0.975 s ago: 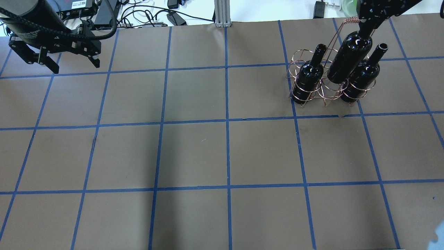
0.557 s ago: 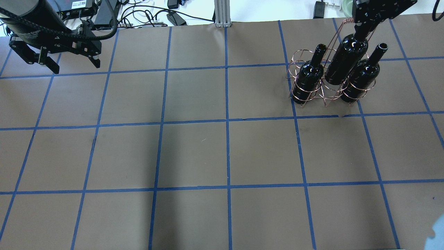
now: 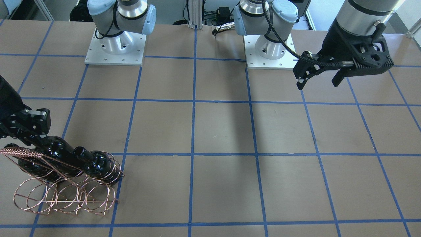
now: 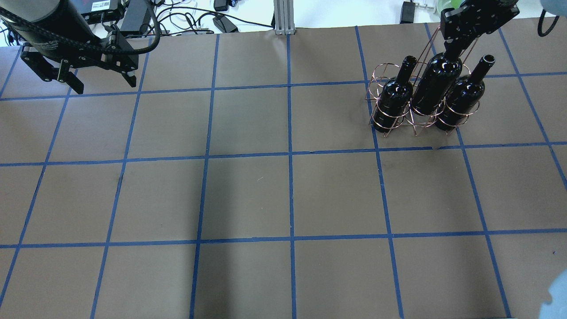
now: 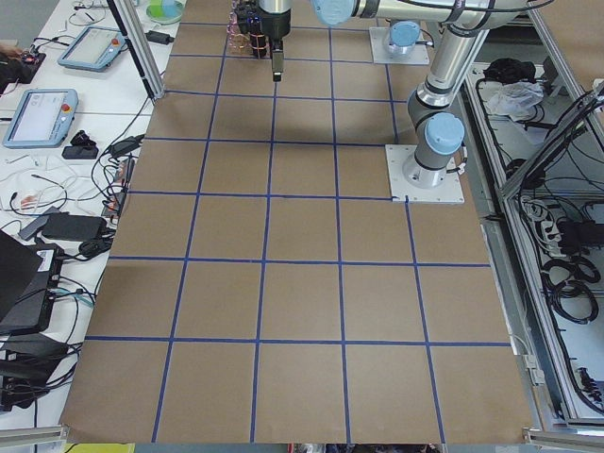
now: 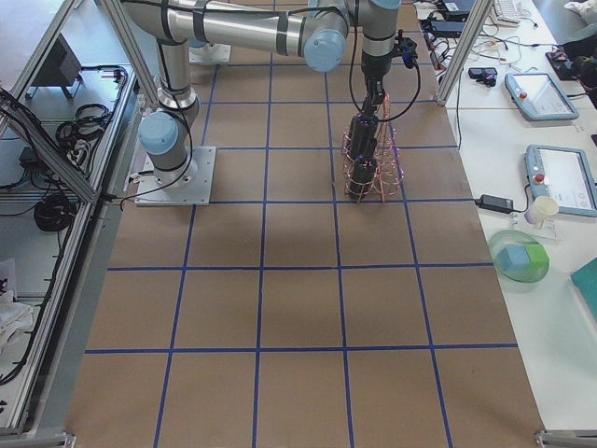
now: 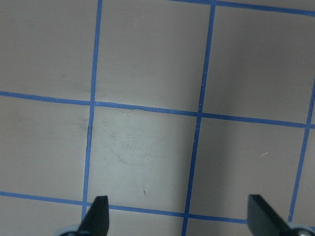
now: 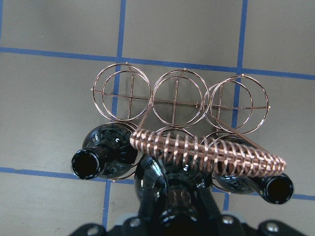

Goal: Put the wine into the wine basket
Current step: 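Lower the bottle into the empty rack slot with the right gripper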

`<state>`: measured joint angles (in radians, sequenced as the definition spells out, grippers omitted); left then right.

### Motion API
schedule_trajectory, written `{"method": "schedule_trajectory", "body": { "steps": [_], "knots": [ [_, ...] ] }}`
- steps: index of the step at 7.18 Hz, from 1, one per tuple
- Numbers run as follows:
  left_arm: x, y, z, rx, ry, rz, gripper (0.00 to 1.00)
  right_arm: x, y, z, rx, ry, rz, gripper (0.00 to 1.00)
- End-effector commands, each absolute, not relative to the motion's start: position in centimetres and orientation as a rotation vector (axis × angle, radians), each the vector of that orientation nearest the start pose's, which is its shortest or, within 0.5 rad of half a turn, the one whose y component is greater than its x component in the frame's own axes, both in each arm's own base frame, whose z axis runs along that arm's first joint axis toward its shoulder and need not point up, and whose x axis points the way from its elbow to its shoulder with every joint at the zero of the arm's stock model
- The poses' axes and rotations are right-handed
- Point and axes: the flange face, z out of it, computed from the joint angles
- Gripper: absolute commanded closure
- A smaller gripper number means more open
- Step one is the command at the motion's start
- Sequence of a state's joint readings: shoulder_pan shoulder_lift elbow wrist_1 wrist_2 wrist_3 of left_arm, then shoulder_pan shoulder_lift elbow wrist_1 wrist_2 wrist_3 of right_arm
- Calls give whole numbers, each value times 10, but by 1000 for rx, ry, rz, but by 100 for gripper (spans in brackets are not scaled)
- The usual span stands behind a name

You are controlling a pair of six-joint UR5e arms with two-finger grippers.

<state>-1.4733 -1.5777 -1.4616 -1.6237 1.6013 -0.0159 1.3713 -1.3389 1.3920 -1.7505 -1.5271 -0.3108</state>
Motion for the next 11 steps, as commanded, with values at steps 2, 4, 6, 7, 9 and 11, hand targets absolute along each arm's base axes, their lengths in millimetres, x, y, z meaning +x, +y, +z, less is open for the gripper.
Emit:
{"method": "schedule_trajectory", "body": {
  "steps": [2,4,6,7,9,11],
  "knots": [
    [-96,-500,542,-133,3101,-106,0,15,-620,423,-239,3113,-190,94],
    [-97,-498,543,-123,3103,-111,0,16,-616,412,-247,3112,-159,86],
    [-108,-491,549,-95,3104,-123,0,17,-616,421,-247,3113,-217,0],
    [-113,-490,548,-81,3107,-121,0,17,-613,427,-254,3116,-233,0],
    [-125,-490,546,-55,3142,-116,0,26,-570,494,-250,3126,-326,0],
    [-125,-489,545,-45,3148,-111,0,40,-502,550,-179,3126,-266,0]
  ]
}}
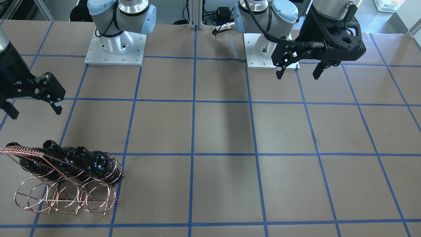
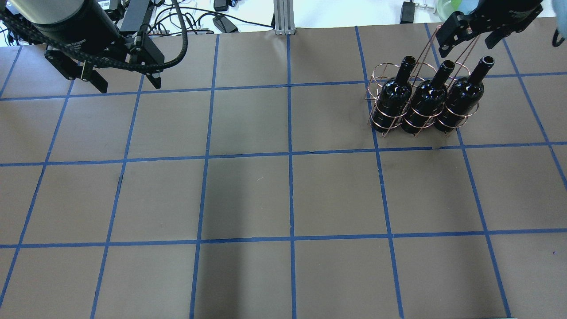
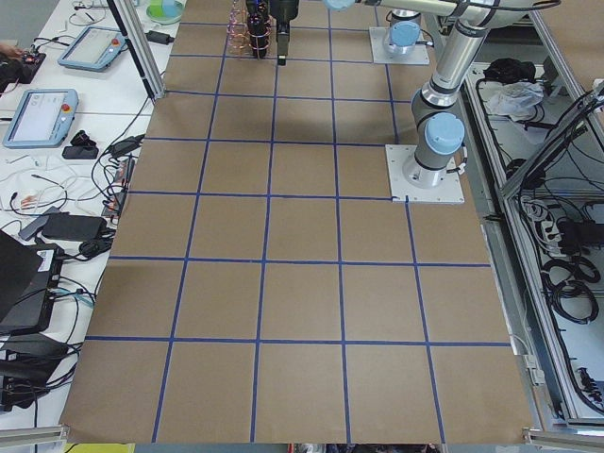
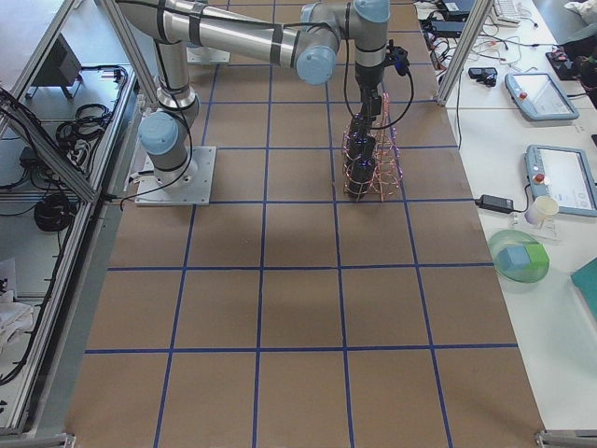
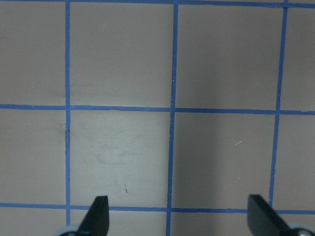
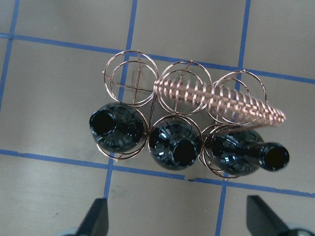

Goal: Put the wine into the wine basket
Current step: 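Open the right gripper and raise it off the bottle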

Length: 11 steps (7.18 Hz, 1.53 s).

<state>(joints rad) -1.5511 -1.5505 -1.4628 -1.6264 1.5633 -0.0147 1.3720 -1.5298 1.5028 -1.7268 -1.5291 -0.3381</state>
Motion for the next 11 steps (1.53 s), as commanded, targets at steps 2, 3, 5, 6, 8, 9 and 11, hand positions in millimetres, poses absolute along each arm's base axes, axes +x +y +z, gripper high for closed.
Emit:
{"method": "schedule_trajectory", "body": {
  "steps": [2,3,5,6,8,9,11],
  "knots": [
    [-125,-490,544,-48,3150,-109,0,56,-450,567,-156,3076,-137,0],
    [-125,-490,543,-45,3148,-106,0,67,-445,570,-42,3057,-142,0],
    [-125,-491,543,-45,3149,-104,0,129,-438,571,37,3101,-176,0],
    [-125,-491,543,-43,3148,-104,0,153,-442,569,25,3159,-214,0],
    [-125,-491,542,-43,3149,-102,0,160,-449,565,99,3151,-200,0],
    [-125,-490,538,-43,3149,-92,0,156,-464,564,126,3115,-214,0],
    [-125,-490,538,-41,3149,-92,0,147,-499,581,139,3209,-282,0]
  ]
}}
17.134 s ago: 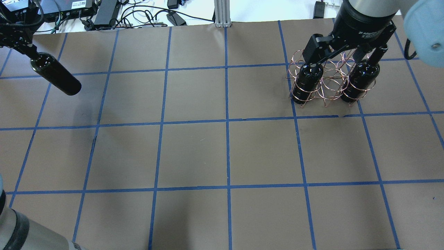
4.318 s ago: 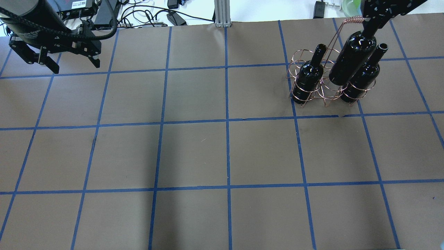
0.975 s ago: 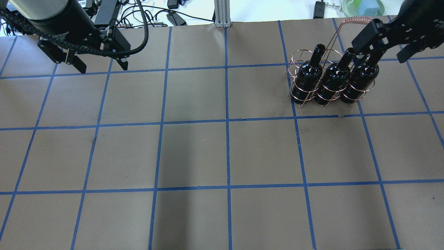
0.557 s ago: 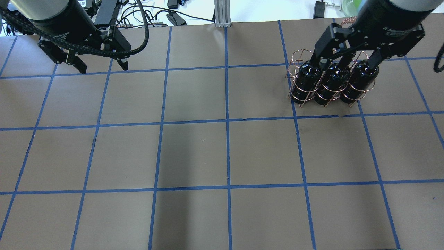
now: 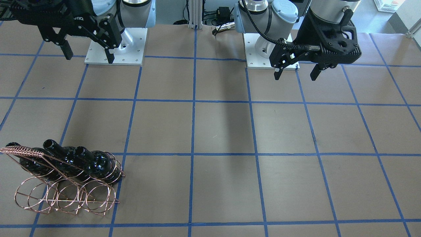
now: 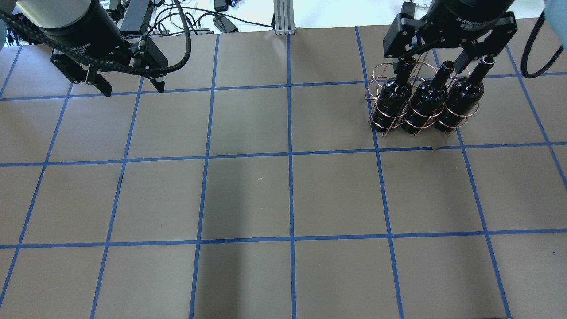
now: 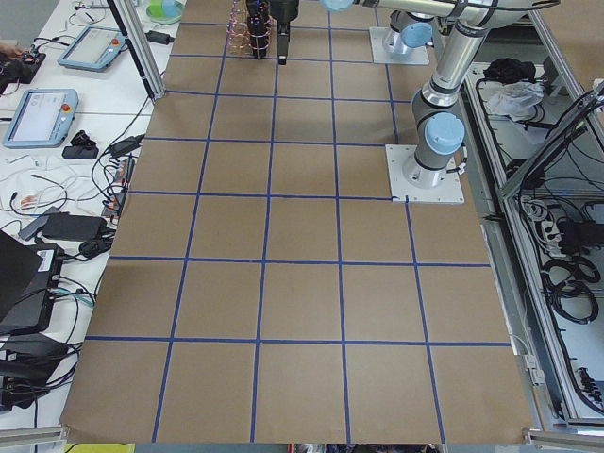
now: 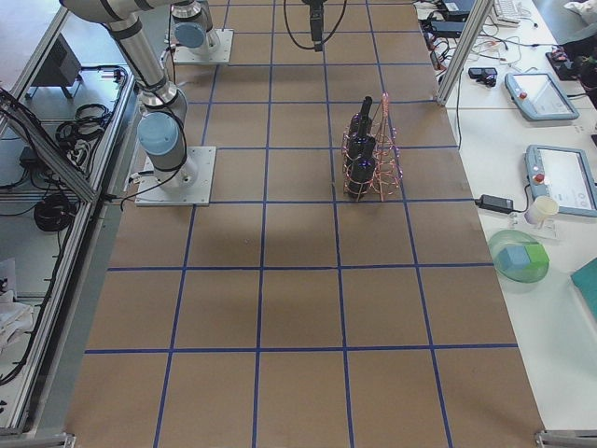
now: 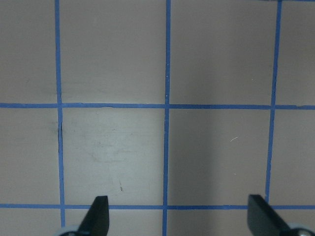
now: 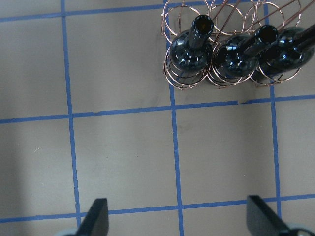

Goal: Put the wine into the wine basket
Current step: 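Open the right gripper and raise it off the bottle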

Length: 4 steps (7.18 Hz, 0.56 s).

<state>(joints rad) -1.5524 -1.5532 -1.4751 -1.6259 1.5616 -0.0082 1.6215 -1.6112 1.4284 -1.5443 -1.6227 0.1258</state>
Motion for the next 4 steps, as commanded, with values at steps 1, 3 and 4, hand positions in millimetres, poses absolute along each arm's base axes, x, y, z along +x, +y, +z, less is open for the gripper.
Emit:
{"method": "schedule_trajectory", "body": {
  "steps": [1,3,4],
  "knots": [
    [-125,-490,537,-38,3149,-90,0,145,-520,590,149,3210,-317,0],
    [-125,-490,537,-36,3149,-89,0,143,-523,574,148,3236,-212,0],
    [-125,-490,537,-36,3149,-92,0,143,-498,566,139,3237,-181,0]
  ]
}}
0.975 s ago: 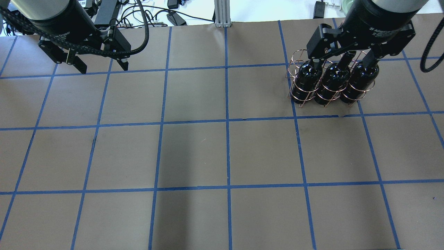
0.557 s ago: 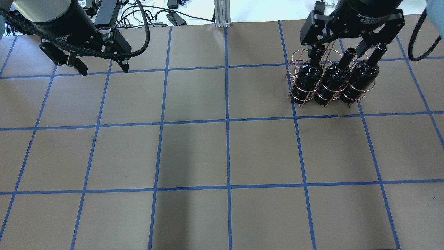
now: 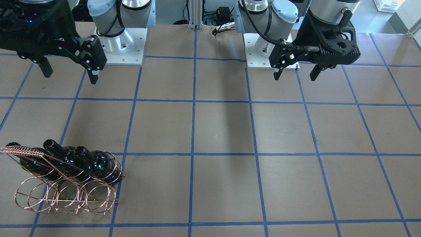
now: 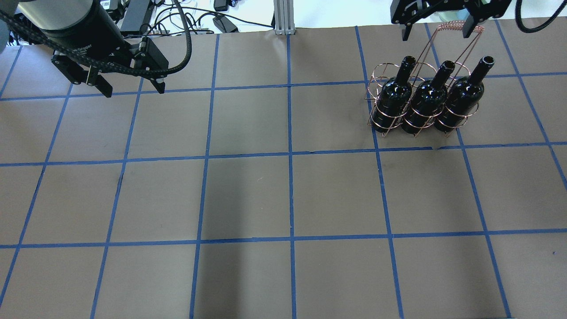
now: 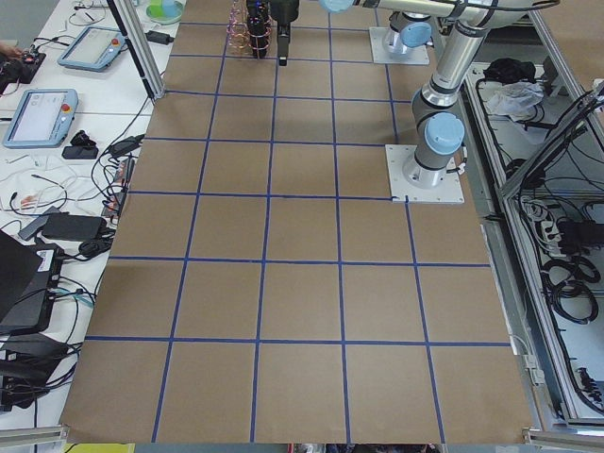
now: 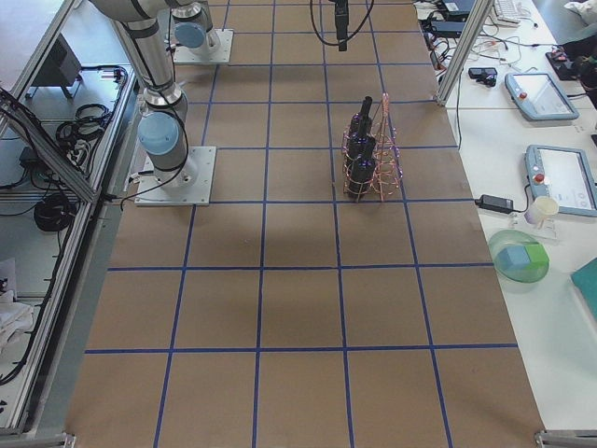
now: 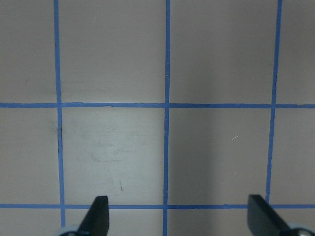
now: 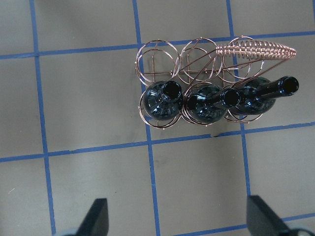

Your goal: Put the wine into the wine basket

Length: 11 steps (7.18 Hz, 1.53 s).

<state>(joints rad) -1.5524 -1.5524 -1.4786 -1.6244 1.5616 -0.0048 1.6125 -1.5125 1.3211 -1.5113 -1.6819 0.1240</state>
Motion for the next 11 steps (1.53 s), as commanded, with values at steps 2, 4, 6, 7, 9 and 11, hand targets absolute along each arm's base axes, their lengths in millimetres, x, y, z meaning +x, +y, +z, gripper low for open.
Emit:
{"method": "schedule_trajectory", "body": {
  "steps": [2,4,6,7,9,11],
  "knots": [
    [-125,-490,537,-36,3149,-92,0,141,-474,555,154,3226,-282,0],
    [-125,-490,537,-36,3149,-92,0,99,-484,552,288,3226,-246,0],
    [-125,-490,537,-38,3149,-94,0,96,-478,548,304,3214,-209,0],
    [-125,-490,537,-38,3149,-94,0,96,-478,545,270,3220,-192,0],
    [-125,-490,536,-38,3149,-92,0,103,-477,547,228,3155,-195,0],
    [-125,-490,537,-38,3149,-94,0,107,-467,538,207,3136,-45,0]
  ]
}}
